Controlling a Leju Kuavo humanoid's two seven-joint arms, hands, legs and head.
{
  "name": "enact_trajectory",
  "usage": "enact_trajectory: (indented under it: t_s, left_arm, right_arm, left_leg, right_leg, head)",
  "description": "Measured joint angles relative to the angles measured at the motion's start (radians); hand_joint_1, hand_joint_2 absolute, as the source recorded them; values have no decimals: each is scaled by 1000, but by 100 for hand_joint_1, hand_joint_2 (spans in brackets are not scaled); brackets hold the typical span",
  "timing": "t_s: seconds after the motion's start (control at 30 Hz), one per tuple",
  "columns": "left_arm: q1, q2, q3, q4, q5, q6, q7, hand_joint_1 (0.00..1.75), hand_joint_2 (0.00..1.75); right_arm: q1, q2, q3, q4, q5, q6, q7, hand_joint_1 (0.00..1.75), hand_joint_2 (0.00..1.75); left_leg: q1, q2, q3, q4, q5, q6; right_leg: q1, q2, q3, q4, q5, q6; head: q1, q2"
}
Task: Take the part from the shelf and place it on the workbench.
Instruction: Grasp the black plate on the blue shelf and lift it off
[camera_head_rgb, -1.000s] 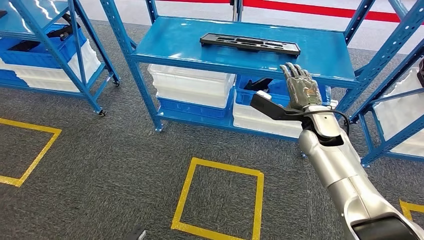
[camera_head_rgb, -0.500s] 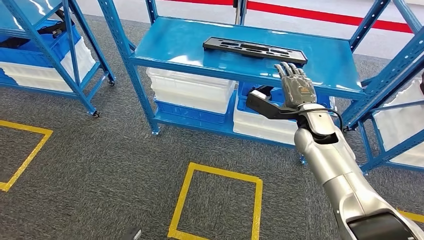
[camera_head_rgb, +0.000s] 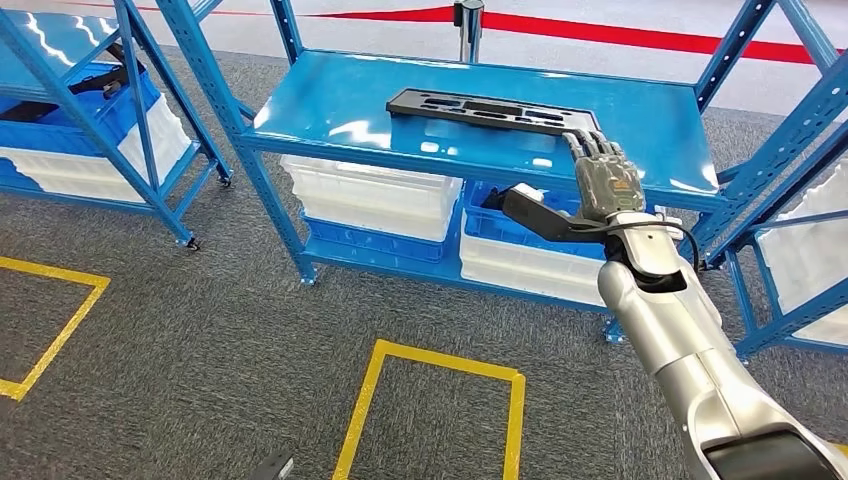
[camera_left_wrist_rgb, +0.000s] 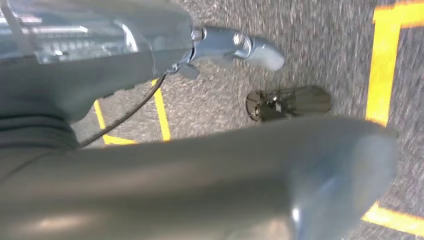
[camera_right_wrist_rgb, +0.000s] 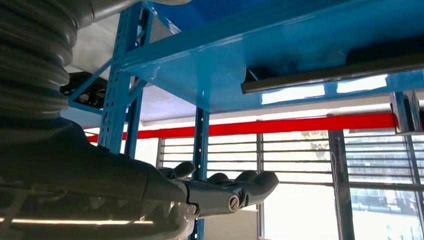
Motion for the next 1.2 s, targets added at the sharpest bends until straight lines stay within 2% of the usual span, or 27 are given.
enact_trajectory:
  t_s: [0.07,0.1,0.13,0.17,0.23,0.27,0.3,0.33,0.43,0.5,0.6,0.63,0.67,0.7,0.73,0.77,0.8,0.83,0.87,0.93,0.97,1.0,1.03,1.1,1.13,1.17,1.2]
  left_arm:
    - [0,0,0,0,-2,-1,0,0,0]
    - [0,0,0,0,-4,-2,0,0,0]
    - [1,0,0,0,-5,-2,0,0,0]
    - [1,0,0,0,-5,-2,0,0,0]
    - [1,1,0,0,-6,-3,0,0,0]
    - [1,2,0,0,-7,-4,0,0,0]
    - [1,2,0,0,-8,-6,0,0,0]
    - [1,3,0,0,-8,-7,-1,0,0]
    - [2,2,0,0,-10,-8,-1,0,0]
    - [1,3,0,0,-11,-9,-2,0,0]
    - [1,3,0,0,-11,-9,-2,0,0]
    - [2,3,0,0,-11,-9,-2,0,0]
    - [4,3,0,0,-11,-9,-2,0,0]
    - [5,3,0,0,-11,-9,-2,0,0]
    - [6,3,0,0,-11,-9,-2,0,0]
    - [6,3,0,0,-11,-9,-2,0,0]
    - [5,3,0,0,-11,-9,-2,0,0]
    - [5,3,0,0,-11,-9,-2,0,0]
    - [5,3,0,0,-11,-10,-2,0,0]
    - [5,3,0,0,-11,-10,-1,0,0]
    - [4,3,0,0,-11,-10,-2,0,0]
    - [3,3,0,0,-11,-10,-2,0,0]
    - [2,3,0,0,-11,-11,-2,0,0]
    - [2,3,-1,0,-11,-11,-2,0,0]
    - [3,3,-1,0,-11,-11,-2,0,0]
    - [4,3,-1,0,-11,-11,-1,0,0]
    - [5,3,-1,0,-11,-11,-2,0,0]
  right_arm:
    - [6,1,0,0,2,-2,1,0,175]
    - [11,1,0,0,3,-2,2,0,175]
    - [16,1,0,0,4,-3,4,0,175]
    - [19,1,0,0,5,-4,4,0,175]
    - [21,1,0,-1,6,-8,5,0,175]
    - [21,1,0,-1,8,-11,6,0,175]
    - [22,1,0,-2,9,-14,8,0,175]
    - [24,1,0,-2,11,-17,9,0,175]
    - [31,1,-2,-10,15,-21,15,0,175]
    - [31,0,-5,-15,16,-22,19,0,175]
    - [42,0,-7,-16,18,-23,21,0,175]
    - [48,0,-8,-16,19,-23,21,0,175]
    - [52,-1,-8,-16,19,-23,21,0,175]
    - [54,-1,-8,-17,20,-23,22,0,175]
    - [55,-2,-9,-18,20,-23,22,0,175]
    - [54,-2,-9,-18,21,-23,22,0,175]
    - [54,-3,-10,-19,21,-22,23,0,175]
    - [56,-3,-10,-20,23,-21,23,0,175]
    - [57,-3,-10,-21,24,-21,24,0,175]
    - [58,-3,-12,-24,26,-20,27,0,175]
    - [56,-3,-14,-25,27,-20,28,0,175]
    - [53,-3,-14,-26,29,-20,29,0,175]
    - [52,-2,-15,-27,30,-20,29,0,175]
    - [55,-1,-15,-27,34,-20,30,0,175]
    - [59,-1,-15,-27,34,-20,30,0,175]
    - [63,-1,-15,-27,35,-20,30,0,175]
    - [65,-1,-15,-27,35,-20,31,0,175]
  left_leg:
    - [-3,0,-84,131,-48,0]
    - [-5,0,-115,169,-64,1]
    - [-7,0,-130,173,-61,3]
    - [-10,0,-127,140,-35,6]
    - [-17,0,-85,7,58,16]
    - [-21,0,-64,-55,86,21]
    - [-24,0,-50,-95,104,26]
    - [-26,0,-44,-112,105,31]
    - [-23,-1,-30,-117,98,46]
    - [-19,-1,-18,-120,92,55]
    - [-15,-2,-4,-120,76,59]
    - [-13,-3,4,-119,70,57]
    - [-11,-4,13,-119,62,55]
    - [-9,-4,25,-119,53,51]
    - [-7,-4,35,-120,45,46]
    - [-6,-4,45,-120,37,41]
    - [-5,-4,51,-122,30,35]
    - [-6,-3,56,-124,26,28]
    - [-7,-3,60,-125,24,22]
    - [-7,-2,69,-124,19,12]
    - [-7,-2,64,-106,12,9]
    - [-6,-1,46,-68,-2,7]
    - [-5,-1,15,-9,-23,6]
    - [-6,-1,-70,125,-69,3]
    - [-6,-1,-101,161,-77,2]
    - [-6,-1,-114,159,-65,3]
    - [-6,-1,-109,118,-32,4]
  right_leg:
    - [4,1,11,0,-11,-8]
    - [6,1,17,0,-17,-10]
    - [9,1,25,0,-24,-11]
    - [10,2,34,1,-30,-11]
    - [11,2,54,1,-46,-8]
    - [12,3,61,1,-53,-5]
    - [14,3,65,1,-59,0]
    - [15,3,67,4,-63,6]
    - [16,3,68,22,-75,22]
    - [12,2,28,93,-103,31]
    - [4,2,-88,271,-162,41]
    - [2,1,-112,291,-160,44]
    - [-1,1,-118,275,-138,45]
    - [-2,1,-106,222,-97,47]
    - [-3,0,-84,151,-45,47]
    - [-2,0,-63,84,-8,46]
    - [1,-1,-46,36,13,44]
    - [4,-1,-37,10,20,40]
    - [7,-1,-32,3,12,34]
    - [4,0,-16,-3,10,18]
    - [2,0,-8,-4,7,11]
    - [0,1,1,-6,4,4]
    - [0,1,6,-6,-2,-2]
    - [2,1,19,-6,-14,-9]
    - [3,1,28,-6,-22,-9]
    - [3,1,39,-6,-30,-8]
    - [3,2,51,-6,-39,-7]
  head:
    - [-10,0]
    - [-13,0]
    - [-15,0]
    - [-17,0]
    - [-20,0]
    - [-22,0]
    - [-23,0]
    - [-23,0]
    - [-17,0]
    - [-11,0]
    - [-3,0]
    - [-1,0]
    - [1,0]
    - [2,0]
    - [4,0]
    - [6,0]
    - [9,0]
    - [11,0]
    - [12,0]
    - [10,0]
    - [8,0]
    - [4,0]
    - [0,0]
    - [-9,0]
    - [-11,0]
    - [-13,0]
    - [-15,0]
